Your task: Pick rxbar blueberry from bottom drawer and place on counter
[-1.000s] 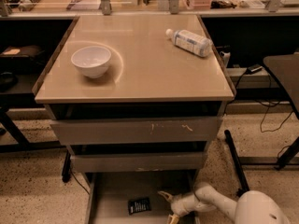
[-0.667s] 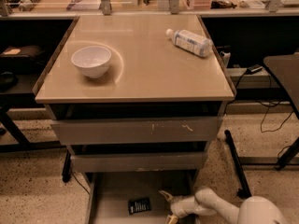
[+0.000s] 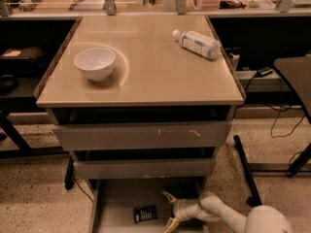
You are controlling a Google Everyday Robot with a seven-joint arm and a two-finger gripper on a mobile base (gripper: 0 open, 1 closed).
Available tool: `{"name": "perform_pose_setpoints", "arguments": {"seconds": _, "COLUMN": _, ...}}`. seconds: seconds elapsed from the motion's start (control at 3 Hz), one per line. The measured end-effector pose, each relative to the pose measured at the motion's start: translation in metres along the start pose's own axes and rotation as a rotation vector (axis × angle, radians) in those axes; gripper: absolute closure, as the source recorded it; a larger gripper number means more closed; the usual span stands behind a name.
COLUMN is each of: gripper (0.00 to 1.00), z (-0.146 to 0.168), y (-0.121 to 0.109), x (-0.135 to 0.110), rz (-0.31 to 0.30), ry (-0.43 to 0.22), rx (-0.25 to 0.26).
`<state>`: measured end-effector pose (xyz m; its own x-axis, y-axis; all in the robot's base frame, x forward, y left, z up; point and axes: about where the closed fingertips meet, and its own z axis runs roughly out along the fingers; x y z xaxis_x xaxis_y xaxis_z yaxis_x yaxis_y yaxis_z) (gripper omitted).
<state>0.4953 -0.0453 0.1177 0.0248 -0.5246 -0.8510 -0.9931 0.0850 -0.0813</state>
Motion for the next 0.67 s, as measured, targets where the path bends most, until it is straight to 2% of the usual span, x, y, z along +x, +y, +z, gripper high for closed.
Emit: {"name": "perform_pose_setpoints", "arguments": {"seconds": 0.67, "gripper": 0.0, "z": 0.038, "y": -0.01, "x": -0.005, "rz": -0.042, "ry": -0.008, "rx": -0.06}}
